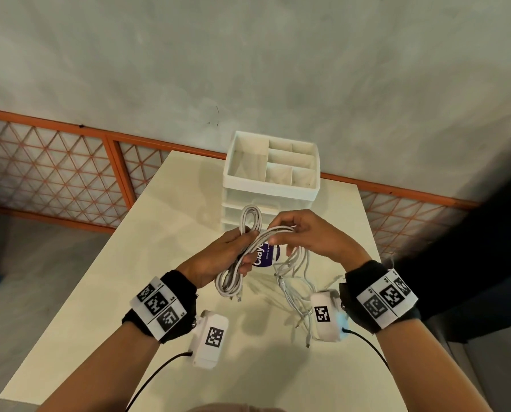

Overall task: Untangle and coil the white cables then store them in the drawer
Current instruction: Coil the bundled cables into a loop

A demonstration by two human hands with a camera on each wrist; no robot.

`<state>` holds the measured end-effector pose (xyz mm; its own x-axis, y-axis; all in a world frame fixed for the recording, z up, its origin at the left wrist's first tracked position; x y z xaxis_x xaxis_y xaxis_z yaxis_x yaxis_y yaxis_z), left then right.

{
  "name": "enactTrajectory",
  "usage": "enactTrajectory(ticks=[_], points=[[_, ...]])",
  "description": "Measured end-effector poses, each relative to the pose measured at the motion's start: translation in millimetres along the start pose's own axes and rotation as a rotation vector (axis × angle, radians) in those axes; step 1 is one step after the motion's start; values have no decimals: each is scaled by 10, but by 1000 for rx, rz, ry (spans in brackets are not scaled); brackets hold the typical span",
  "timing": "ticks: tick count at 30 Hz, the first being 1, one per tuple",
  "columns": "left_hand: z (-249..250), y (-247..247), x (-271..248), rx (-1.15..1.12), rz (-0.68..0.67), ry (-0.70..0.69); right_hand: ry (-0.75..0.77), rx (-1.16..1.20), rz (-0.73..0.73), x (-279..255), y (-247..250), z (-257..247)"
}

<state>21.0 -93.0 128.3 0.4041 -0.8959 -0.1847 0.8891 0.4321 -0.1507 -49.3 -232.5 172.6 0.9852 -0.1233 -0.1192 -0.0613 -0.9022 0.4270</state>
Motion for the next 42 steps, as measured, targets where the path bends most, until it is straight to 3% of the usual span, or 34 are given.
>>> enactTrajectory(ticks=[6, 14, 20, 25, 29, 32, 37, 42], points=[[85, -58, -43, 151, 68, -80, 33, -188, 179, -2, -91, -13], [67, -100, -68, 107, 59, -62, 35, -141, 72, 19, -97, -53], [30, -140, -58, -143, -19, 21, 103, -32, 109, -7, -68, -87], [131, -47, -96, -58, 12, -67, 12, -18, -69, -101, 58, -156], [167, 0, -127, 45, 3, -123, -74, -293, -172, -88, 169, -75], [132, 25, -143, 123, 7, -92, -15, -407, -145, -35, 149, -81], [13, 6, -138, 310, -26, 3, 64, -286, -94, -40, 13, -147], [-4, -54, -115, 289, -57, 94, 134, -265, 18, -40, -24, -191]])
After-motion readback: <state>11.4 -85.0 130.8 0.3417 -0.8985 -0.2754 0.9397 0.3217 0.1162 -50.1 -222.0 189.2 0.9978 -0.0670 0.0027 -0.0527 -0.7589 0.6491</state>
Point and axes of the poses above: each hand's wrist, its own x-axis towards the middle knuckle, its own y-axis out of the back of the hand, z = x × y, the point moved 4 cm from there along x, towards the middle knuckle
